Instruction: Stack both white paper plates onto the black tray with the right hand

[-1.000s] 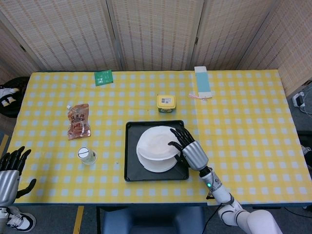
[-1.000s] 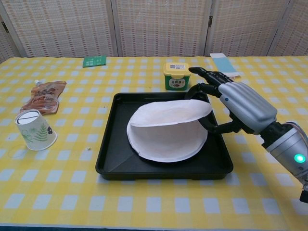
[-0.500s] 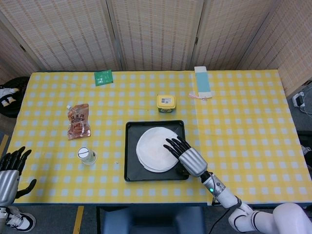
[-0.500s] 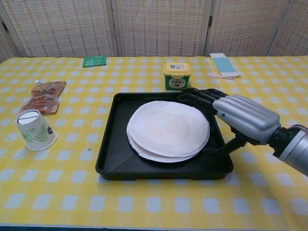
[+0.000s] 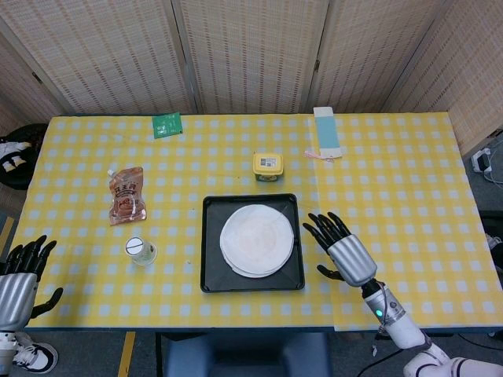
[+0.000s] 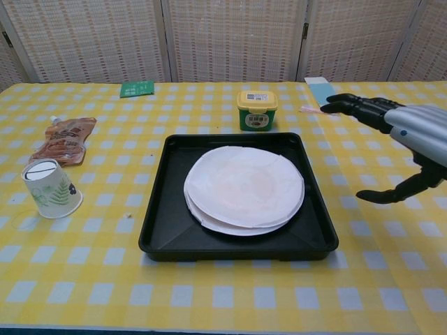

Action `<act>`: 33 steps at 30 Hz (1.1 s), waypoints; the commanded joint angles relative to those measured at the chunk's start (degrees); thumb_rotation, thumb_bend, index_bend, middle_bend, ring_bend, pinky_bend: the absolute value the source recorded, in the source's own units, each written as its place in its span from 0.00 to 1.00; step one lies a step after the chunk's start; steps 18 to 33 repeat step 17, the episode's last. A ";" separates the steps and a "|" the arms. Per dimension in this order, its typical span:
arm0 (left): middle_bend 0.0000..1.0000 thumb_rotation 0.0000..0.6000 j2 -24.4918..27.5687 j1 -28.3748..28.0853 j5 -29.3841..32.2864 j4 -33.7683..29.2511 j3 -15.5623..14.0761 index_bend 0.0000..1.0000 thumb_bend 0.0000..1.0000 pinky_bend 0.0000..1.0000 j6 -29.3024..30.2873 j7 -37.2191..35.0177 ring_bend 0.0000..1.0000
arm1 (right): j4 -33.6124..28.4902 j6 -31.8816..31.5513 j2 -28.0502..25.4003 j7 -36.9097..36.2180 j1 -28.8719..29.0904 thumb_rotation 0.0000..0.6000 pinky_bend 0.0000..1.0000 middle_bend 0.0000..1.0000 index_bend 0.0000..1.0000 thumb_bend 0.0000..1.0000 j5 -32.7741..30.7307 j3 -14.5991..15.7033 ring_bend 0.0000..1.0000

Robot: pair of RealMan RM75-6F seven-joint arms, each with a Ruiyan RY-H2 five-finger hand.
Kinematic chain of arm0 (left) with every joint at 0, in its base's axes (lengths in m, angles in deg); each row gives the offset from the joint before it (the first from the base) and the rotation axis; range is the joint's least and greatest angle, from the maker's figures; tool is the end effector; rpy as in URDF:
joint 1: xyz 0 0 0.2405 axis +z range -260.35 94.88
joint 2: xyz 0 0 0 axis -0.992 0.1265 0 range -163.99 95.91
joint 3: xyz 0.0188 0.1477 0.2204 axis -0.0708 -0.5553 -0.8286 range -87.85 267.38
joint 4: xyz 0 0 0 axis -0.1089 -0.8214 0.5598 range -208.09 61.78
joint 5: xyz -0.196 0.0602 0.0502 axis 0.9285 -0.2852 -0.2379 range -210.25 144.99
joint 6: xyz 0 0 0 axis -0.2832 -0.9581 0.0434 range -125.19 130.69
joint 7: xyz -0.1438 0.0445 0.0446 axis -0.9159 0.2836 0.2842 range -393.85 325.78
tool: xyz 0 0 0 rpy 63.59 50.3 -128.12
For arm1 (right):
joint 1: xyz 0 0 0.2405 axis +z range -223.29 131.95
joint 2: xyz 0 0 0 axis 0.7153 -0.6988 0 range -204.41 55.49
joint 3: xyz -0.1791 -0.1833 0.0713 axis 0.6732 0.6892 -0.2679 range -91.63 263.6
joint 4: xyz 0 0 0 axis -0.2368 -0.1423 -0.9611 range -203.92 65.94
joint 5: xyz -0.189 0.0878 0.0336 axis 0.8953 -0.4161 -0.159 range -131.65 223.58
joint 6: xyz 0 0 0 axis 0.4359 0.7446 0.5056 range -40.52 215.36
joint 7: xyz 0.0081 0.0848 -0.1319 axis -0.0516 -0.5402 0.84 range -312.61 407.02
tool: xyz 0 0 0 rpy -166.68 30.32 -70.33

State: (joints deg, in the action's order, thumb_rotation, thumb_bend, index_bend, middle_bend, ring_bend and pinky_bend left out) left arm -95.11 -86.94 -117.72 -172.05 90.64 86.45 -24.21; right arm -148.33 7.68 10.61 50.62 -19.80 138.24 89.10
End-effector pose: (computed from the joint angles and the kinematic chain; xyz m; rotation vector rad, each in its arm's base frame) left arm -0.3099 0.1822 0.1614 -1.4447 -0.8745 -0.7718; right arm -0.2299 -0.2686 0.0235 1.8191 -0.7666 1.1520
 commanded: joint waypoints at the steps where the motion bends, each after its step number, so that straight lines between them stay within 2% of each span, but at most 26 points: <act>1: 0.00 1.00 -0.34 -0.10 -0.39 0.36 -0.07 0.00 0.34 0.00 0.13 0.34 0.00 | -4.89 -4.17 -6.00 6.63 -5.31 1.00 0.00 0.00 0.00 0.24 -1.35 1.57 0.00; 5: 0.00 1.00 -1.14 -0.27 -1.16 0.68 -0.10 0.00 0.35 0.00 0.48 1.41 0.00 | -11.35 -10.15 -12.43 11.25 -11.61 1.00 0.00 0.00 0.00 0.24 -2.27 3.70 0.00; 11: 0.00 1.00 -2.24 -0.53 -1.07 0.28 0.03 0.00 0.35 0.00 0.38 3.86 0.00 | -11.29 -21.95 -15.79 10.21 -20.61 1.00 0.00 0.00 0.00 0.24 -0.34 4.87 0.00; 17: 0.00 1.00 -3.53 -1.20 -2.21 0.17 -0.17 0.00 0.35 0.00 -0.01 5.77 0.00 | -12.52 -20.36 -18.94 7.70 -21.95 1.00 0.00 0.00 0.00 0.24 -0.70 4.48 0.00; 33: 0.00 1.00 -3.53 -1.20 -2.21 0.17 -0.17 0.00 0.35 0.00 -0.01 5.77 0.00 | -12.52 -20.36 -18.94 7.70 -21.95 1.00 0.00 0.00 0.00 0.24 -0.70 4.48 0.00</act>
